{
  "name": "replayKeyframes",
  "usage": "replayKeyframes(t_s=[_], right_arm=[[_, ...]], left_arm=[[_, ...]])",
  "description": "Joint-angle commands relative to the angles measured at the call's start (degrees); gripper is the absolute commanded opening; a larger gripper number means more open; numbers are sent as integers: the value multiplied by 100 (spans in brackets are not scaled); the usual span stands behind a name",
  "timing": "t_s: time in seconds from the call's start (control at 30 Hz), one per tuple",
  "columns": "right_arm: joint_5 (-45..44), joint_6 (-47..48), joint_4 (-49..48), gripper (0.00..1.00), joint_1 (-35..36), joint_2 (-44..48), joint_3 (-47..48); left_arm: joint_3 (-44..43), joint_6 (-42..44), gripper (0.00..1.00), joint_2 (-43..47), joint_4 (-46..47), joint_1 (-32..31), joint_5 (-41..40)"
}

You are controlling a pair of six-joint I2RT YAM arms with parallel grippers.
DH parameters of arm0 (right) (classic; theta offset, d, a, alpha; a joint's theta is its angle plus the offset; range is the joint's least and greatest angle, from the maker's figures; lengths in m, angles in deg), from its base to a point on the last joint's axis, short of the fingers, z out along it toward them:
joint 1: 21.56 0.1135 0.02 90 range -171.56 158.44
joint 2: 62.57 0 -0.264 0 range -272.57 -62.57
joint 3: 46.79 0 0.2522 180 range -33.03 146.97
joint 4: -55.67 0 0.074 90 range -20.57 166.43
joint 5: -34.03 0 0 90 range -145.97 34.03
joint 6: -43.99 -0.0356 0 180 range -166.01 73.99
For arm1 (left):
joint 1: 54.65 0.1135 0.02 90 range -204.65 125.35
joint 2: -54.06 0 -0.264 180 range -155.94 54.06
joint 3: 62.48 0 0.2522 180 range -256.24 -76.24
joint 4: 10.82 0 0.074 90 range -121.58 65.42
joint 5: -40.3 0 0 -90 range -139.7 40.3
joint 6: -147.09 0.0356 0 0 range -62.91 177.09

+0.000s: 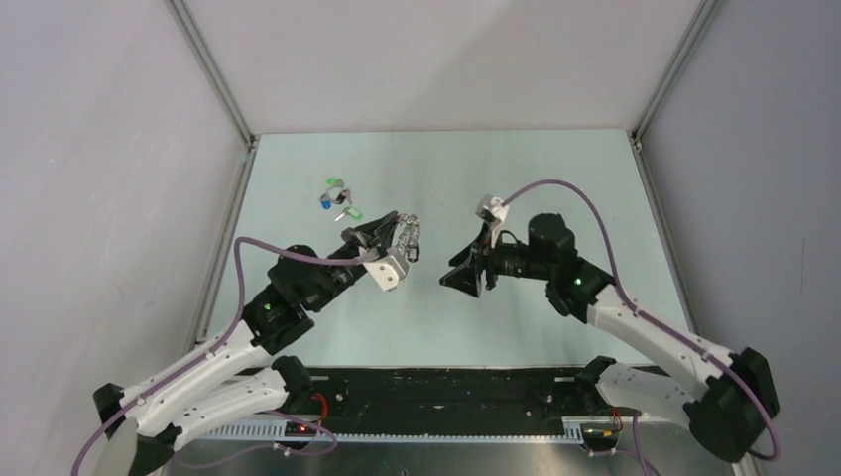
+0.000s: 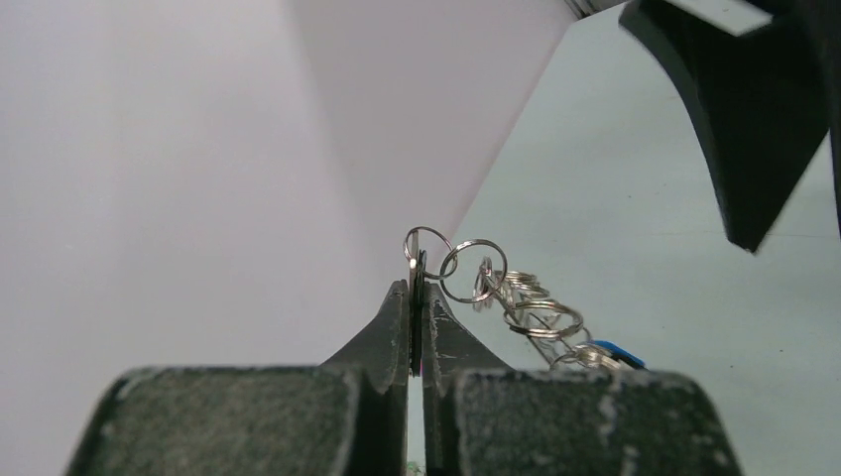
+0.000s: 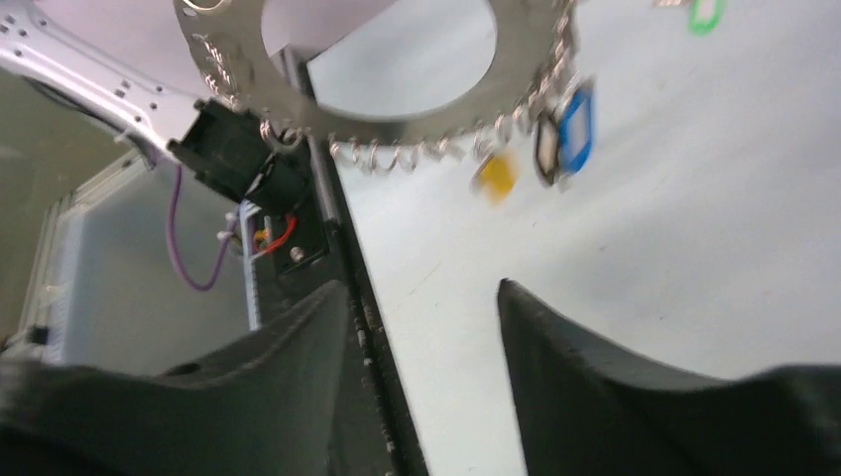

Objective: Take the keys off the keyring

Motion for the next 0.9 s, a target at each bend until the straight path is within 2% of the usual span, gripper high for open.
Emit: replayKeyframes(t_s=[0.0, 0.03, 0.13, 0.23, 0.27, 0.33, 0.4, 0.43, 0.5, 0.53, 0.67, 0.8, 0.87], right_arm=[[-902, -464, -1755, 69, -23, 731, -457], [-1007, -564, -1803, 75, -30, 769, -452], [-853, -452, -1596, 82, -43, 896, -252], [-1548, -428, -1578, 91, -5, 1073, -255], [-1642, -476, -1596, 97, -21, 1155, -261], [-1594, -616, -1602, 99, -135, 1345, -271], [-1972, -838, -1751, 99, -181, 1601, -447], [-2163, -849, -2136, 97, -200, 1715, -672], [-2179, -428, -2475, 85, -210, 1775, -862], [-2124, -166, -2513, 76, -206, 1733, -866], [-1586, 637, -2819, 57, -115, 1422, -781], [-1267, 913, -3242, 50, -34, 1089, -697], [-1089, 1174, -3363, 43, 17, 969, -663]], left_arm=[[-25, -123, 0, 155, 489, -30, 44], [-21, -122, 0, 164, 487, -30, 60], [-31, -136, 0, 153, 485, -30, 86], [-31, -162, 0, 160, 483, -30, 88], [-31, -160, 0, 163, 488, -34, 84], [-26, -157, 0, 169, 483, -36, 88], [-23, -169, 0, 161, 482, -38, 159], [-25, -176, 0, 161, 483, -38, 198], [-10, -179, 0, 175, 479, -45, 308], [-9, -182, 0, 184, 481, -42, 339], [38, -168, 0, 204, 481, -40, 513], [61, -184, 0, 188, 478, -43, 706], [108, -176, 0, 171, 473, -40, 893]])
